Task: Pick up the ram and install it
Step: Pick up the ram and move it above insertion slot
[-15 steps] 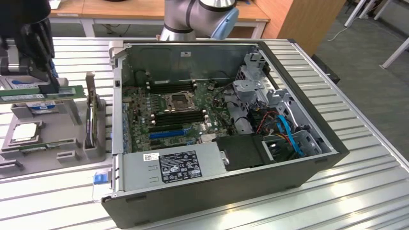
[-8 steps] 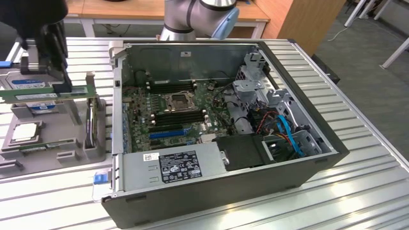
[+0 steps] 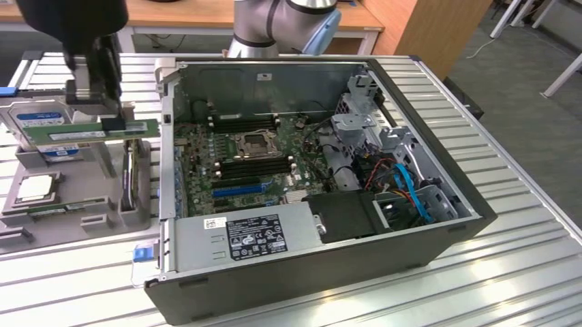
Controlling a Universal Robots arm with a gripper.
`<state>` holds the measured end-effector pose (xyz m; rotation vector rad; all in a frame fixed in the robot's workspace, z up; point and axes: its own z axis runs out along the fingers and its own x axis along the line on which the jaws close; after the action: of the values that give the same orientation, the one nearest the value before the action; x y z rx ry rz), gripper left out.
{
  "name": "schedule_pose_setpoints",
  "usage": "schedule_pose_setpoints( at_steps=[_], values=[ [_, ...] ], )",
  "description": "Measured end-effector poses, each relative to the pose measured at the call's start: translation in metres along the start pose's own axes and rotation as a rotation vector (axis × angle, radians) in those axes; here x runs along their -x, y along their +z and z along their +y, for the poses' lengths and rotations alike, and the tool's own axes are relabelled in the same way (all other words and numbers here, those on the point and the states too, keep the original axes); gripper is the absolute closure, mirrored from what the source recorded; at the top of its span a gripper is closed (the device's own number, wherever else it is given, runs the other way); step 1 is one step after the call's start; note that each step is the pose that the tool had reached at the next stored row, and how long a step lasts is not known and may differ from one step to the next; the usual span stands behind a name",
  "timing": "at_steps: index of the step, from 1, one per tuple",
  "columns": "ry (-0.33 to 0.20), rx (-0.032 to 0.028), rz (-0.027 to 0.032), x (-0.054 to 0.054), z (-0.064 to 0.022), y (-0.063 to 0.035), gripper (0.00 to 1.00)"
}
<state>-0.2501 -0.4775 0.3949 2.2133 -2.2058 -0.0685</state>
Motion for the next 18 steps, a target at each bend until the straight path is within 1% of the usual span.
schedule_pose_setpoints(
  at_steps=[8,18],
  values=[
    [0.000,0.0001,0.0000,0.000,-0.0264,-0.0011,0.89],
    [0.000,0.0003,0.0000,0.000,-0.0635,-0.0027,0.89]
  ],
)
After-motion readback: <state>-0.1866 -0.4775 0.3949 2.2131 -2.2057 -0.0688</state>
